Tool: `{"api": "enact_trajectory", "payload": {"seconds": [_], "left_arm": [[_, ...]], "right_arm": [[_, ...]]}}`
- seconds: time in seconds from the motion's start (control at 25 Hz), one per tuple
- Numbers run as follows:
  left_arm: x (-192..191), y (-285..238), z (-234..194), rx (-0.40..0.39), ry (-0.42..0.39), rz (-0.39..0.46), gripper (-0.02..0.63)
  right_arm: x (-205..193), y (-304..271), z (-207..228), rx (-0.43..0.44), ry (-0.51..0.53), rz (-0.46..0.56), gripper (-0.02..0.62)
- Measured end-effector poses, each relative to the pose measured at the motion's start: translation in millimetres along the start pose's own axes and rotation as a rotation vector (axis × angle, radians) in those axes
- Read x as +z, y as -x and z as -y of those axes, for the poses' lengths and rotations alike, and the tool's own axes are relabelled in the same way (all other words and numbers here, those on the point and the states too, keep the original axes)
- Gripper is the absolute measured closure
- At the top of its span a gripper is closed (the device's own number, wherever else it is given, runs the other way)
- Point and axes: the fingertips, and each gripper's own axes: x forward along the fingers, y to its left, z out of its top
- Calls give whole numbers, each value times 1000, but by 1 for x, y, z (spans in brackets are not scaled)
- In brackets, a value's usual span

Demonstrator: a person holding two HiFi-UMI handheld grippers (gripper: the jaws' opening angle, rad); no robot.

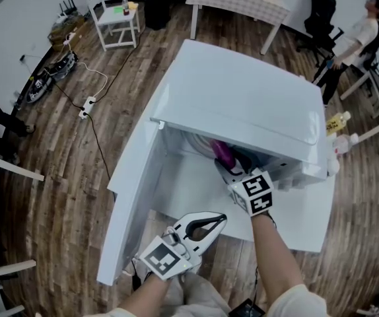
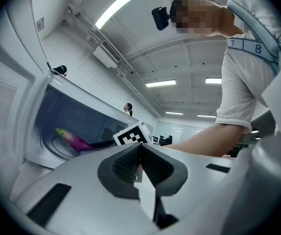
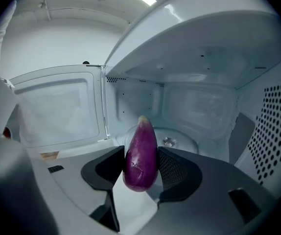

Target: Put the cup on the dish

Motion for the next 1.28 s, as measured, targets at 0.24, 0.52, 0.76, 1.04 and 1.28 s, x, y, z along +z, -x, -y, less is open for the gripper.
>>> {"api": "enact_trajectory", "payload": {"seconds": [0.24, 0.52, 0.76, 1.04, 1.28], "left_arm": [[0, 0, -2, -4, 5, 9, 603], [-3, 3, -6, 2, 20, 9, 603], [-3, 2, -7, 6, 25, 13, 603], [-4, 2, -4, 4, 31, 11, 603], [-2, 3, -5, 9, 31, 13, 603]], "right_arm": [[8, -15, 12, -19, 20, -6, 364], [12, -29, 23, -77, 39, -33, 364], [8, -40, 30, -111, 40, -62, 364], [9, -45, 30, -117, 60, -77, 362], [7, -38, 28, -123, 34, -43, 360]]}}
